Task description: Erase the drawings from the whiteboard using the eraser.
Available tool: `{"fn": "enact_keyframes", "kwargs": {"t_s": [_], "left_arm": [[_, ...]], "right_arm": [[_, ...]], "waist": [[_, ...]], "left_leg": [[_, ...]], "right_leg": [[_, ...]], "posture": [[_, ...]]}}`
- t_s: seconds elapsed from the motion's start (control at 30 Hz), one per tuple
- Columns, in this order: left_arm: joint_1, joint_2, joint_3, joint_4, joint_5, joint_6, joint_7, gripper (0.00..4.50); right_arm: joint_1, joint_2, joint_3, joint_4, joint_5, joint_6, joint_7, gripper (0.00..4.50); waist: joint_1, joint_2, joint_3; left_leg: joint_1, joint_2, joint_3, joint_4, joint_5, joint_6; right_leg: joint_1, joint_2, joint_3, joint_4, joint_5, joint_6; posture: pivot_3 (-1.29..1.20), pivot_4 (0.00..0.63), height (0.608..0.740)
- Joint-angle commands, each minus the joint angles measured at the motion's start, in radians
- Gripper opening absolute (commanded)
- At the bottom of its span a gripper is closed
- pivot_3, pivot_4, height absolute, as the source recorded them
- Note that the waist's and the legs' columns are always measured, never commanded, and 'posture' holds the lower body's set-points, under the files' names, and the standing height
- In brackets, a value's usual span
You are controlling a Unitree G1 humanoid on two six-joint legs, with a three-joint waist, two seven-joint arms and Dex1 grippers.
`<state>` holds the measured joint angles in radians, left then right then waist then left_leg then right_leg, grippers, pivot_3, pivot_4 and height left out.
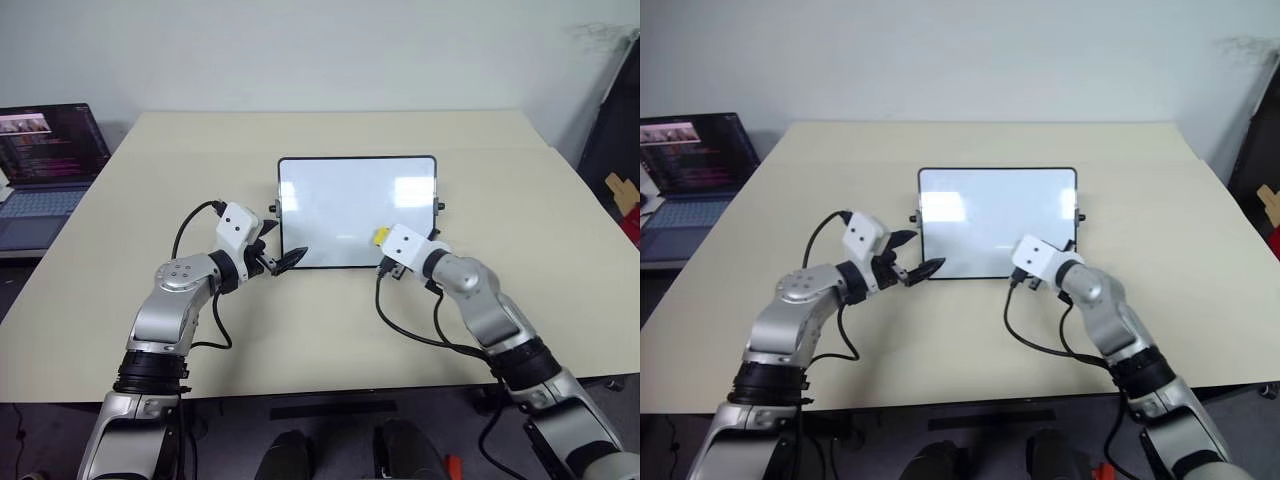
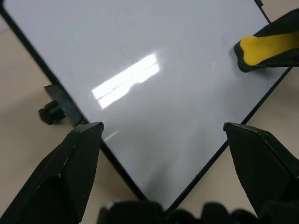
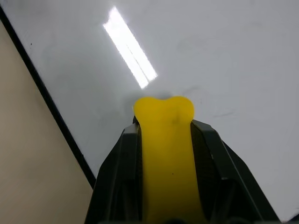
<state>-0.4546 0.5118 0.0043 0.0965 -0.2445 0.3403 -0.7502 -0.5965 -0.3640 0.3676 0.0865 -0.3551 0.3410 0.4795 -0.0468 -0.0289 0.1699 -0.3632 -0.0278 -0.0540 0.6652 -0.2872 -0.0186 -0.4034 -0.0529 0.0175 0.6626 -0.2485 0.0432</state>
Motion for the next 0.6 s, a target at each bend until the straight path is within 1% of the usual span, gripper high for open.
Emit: {"fn": "enact_keyframes", "kwargs": {"t_s": [0.03,0.17,0.33,0.4,0.53,0.6], "left_arm": [[-0.01,0.0,0.002,-0.022,0.004,-0.018,0.0,4.5],[-0.004,-0.005,0.004,-0.025,0.004,-0.018,0.003,4.5],[0.005,-0.01,0.004,-0.033,0.003,-0.016,0.008,4.5],[0.006,-0.012,0.004,-0.037,0.001,-0.015,0.009,4.5],[0.002,-0.016,0.001,-0.036,0.001,-0.017,0.006,4.5],[-0.002,-0.017,-0.002,-0.032,0.004,-0.022,0.002,4.5]], "right_arm": [[-0.064,0.044,0.026,0.071,-0.027,-0.003,-0.014,1.1],[-0.124,0.097,0.048,0.127,-0.034,-0.031,-0.012,1.1],[-0.153,0.115,0.049,0.166,-0.035,-0.05,-0.01,1.1],[-0.152,0.102,0.034,0.175,-0.034,-0.049,-0.011,1.1],[-0.118,0.037,-0.014,0.161,-0.024,-0.044,-0.011,1.1],[-0.091,0.0,-0.035,0.138,-0.016,-0.04,-0.009,1.1]], "waist": [[-0.006,0.0,0.0],[-0.008,0.0,0.0],[-0.005,0.0,0.0],[-0.005,0.0,0.0],[0.001,0.0,0.0],[0.016,0.0,0.0]], "left_leg": [[0.0,0.001,0.0,0.0,0.0,0.0],[0.0,0.003,0.0,0.0,0.0,-0.001],[-0.001,0.002,-0.001,-0.001,0.0,-0.001],[-0.001,0.002,-0.001,-0.001,0.0,-0.001],[-0.001,0.002,-0.001,-0.002,0.0,-0.001],[-0.001,0.002,-0.001,-0.002,0.0,-0.001]], "right_leg": [[0.0,0.0,0.0,0.0,0.0,-0.001],[-0.001,0.002,0.0,0.001,0.001,-0.001],[-0.001,0.001,-0.001,0.0,0.001,-0.001],[-0.002,0.001,-0.001,0.0,0.001,-0.001],[-0.002,0.001,-0.001,0.0,0.001,-0.001],[-0.001,0.001,-0.002,0.0,0.001,-0.001]], "posture": [[0.0,0.15,0.74],[0.0,0.15,0.74],[0.0,0.15,0.74],[0.0,0.15,0.74],[0.0,0.15,0.74],[0.0,0.15,0.74]]}}
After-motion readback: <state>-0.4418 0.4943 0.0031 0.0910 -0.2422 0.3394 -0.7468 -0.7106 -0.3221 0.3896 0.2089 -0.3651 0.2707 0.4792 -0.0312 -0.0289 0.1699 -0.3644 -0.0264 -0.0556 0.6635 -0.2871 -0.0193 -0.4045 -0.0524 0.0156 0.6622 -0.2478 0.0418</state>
